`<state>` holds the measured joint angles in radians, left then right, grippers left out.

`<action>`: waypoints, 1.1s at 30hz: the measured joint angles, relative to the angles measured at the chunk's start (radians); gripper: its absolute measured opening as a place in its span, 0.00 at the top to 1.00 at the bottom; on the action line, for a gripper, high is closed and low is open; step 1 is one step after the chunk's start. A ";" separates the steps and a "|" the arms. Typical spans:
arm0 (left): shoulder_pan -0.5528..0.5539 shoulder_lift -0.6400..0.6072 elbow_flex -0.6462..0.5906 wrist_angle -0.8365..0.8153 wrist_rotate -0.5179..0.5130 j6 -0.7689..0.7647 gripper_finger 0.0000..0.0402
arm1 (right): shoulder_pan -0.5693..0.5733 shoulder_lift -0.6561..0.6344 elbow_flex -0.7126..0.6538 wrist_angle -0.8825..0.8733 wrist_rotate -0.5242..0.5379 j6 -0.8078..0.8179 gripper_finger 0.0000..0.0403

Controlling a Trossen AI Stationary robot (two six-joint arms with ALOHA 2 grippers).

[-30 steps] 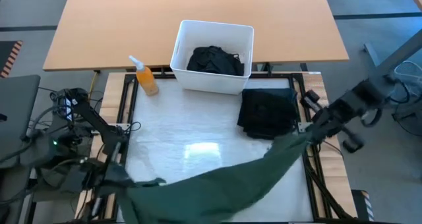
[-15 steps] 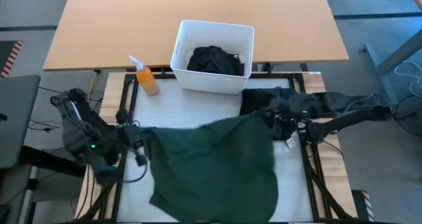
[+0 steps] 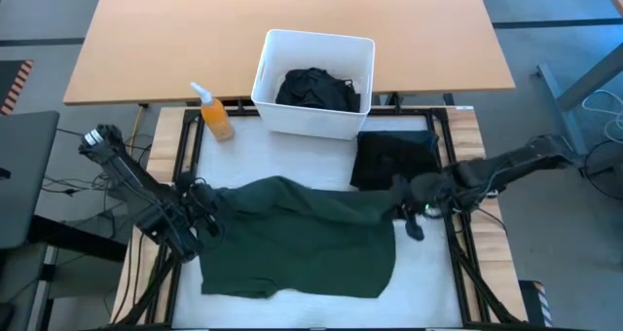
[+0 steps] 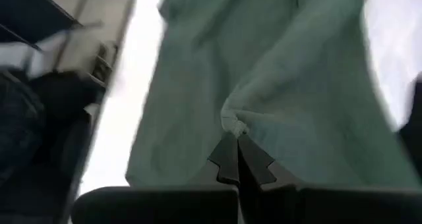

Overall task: Fold laundry
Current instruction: Fold the green polo shirt

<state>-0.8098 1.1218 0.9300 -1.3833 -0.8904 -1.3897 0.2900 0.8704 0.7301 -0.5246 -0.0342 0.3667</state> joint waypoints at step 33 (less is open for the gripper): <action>-0.004 -0.410 -0.349 0.063 0.089 -0.187 0.98 | 0.084 0.283 -0.196 0.086 0.217 0.253 0.72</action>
<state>-0.8143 0.7120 0.5812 -1.3201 -0.8014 -1.5770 0.3738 1.1531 0.5342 -0.4389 0.1832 0.6194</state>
